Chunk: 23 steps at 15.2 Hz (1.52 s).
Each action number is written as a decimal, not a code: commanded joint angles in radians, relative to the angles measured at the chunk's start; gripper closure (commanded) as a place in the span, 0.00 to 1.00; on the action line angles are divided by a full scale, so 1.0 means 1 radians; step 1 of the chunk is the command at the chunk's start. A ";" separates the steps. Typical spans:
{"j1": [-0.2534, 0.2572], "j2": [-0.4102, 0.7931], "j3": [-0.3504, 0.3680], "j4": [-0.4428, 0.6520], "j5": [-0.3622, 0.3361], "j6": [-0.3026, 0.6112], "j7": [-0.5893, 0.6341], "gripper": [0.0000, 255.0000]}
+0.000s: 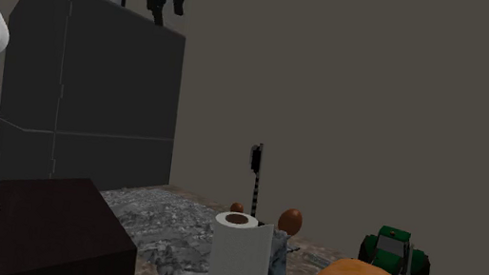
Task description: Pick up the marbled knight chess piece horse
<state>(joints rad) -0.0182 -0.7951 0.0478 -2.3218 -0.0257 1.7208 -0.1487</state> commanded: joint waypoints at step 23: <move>-0.082 0.356 -0.377 -0.315 -0.091 0.680 -0.364 0.00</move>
<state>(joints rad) -0.1026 -0.4720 -0.3120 -2.6323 -0.1208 2.3626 -0.4946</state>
